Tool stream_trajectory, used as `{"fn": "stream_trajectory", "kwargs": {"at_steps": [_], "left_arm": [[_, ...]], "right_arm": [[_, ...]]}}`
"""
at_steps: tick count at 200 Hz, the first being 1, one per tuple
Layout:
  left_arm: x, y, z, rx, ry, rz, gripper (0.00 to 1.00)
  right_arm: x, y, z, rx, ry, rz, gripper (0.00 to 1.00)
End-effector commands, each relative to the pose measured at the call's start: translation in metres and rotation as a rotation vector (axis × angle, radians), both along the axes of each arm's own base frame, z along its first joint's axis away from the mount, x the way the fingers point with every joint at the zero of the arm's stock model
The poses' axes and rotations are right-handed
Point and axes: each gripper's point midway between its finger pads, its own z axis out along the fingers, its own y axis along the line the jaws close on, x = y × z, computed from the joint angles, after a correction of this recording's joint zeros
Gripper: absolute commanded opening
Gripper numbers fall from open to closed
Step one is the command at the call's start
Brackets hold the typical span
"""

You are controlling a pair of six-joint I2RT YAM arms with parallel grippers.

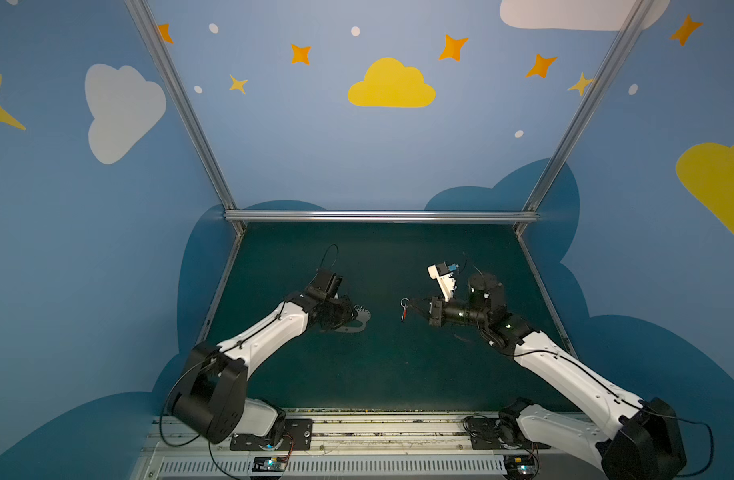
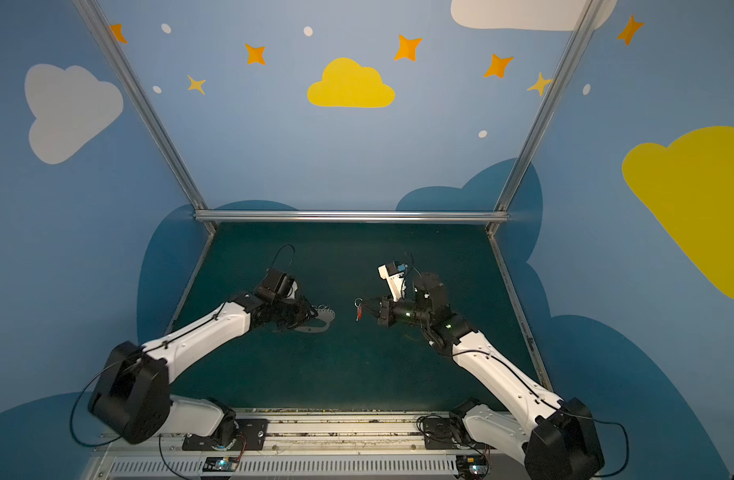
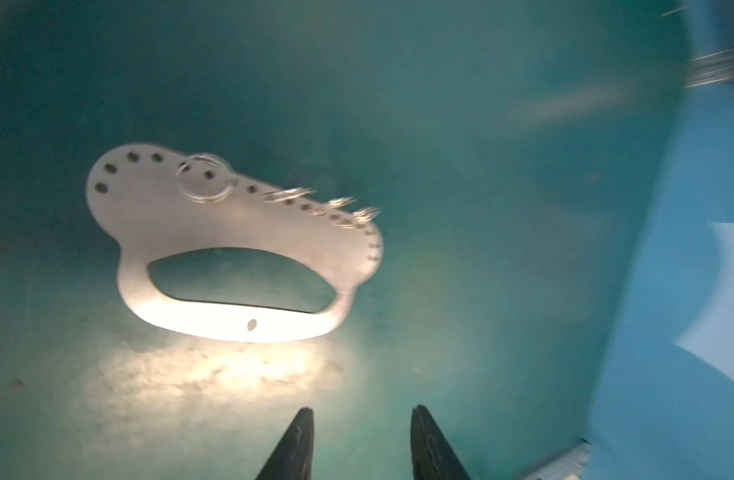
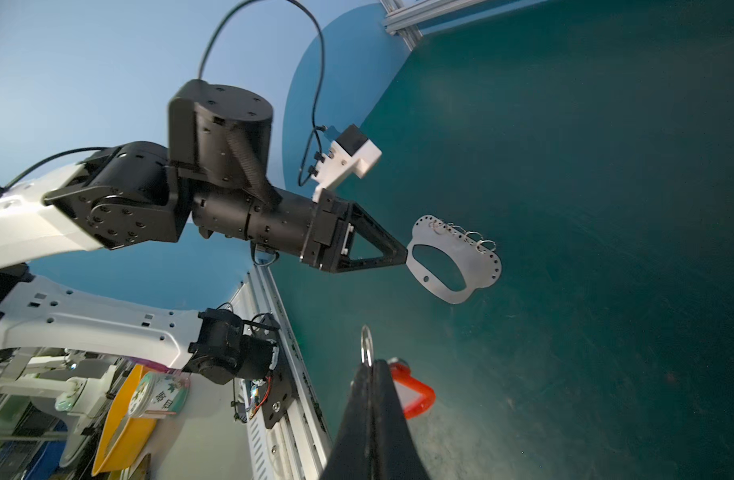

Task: Put the keys on the keyring
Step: 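Close the left gripper on the edge of the silver plate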

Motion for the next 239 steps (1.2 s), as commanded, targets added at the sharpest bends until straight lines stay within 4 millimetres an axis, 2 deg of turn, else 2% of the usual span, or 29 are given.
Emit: {"fn": "stream_trajectory", "kwargs": {"at_steps": [1,24,72,80,85,117,192,239], "left_arm": [[0.007,0.009,-0.015,0.098,0.038,-0.022,0.39],[0.020,0.011,-0.022,0.136,0.020,-0.013,0.41],[0.049,0.013,-0.012,0.239,-0.028,-0.056,0.44],[0.053,0.011,-0.012,0.245,-0.028,-0.067,0.44],[0.056,0.009,-0.011,0.244,-0.029,-0.073,0.44],[0.069,-0.004,-0.016,0.227,-0.010,-0.098,0.43],[0.077,-0.031,-0.026,0.278,-0.009,-0.178,0.36],[0.078,-0.034,-0.036,0.305,0.003,-0.188,0.35]], "right_arm": [[0.006,-0.009,-0.009,-0.042,-0.028,-0.047,0.00],[0.009,-0.019,-0.016,-0.075,-0.032,-0.088,0.00],[0.014,-0.033,-0.015,-0.089,-0.057,-0.150,0.00],[0.015,-0.034,-0.014,-0.086,-0.057,-0.153,0.00],[0.013,-0.036,-0.025,-0.097,-0.036,-0.155,0.00],[0.013,-0.037,-0.028,-0.091,-0.025,-0.163,0.00],[0.013,-0.038,-0.030,-0.088,-0.021,-0.166,0.00],[0.013,-0.040,-0.027,-0.084,-0.023,-0.171,0.00]]}}
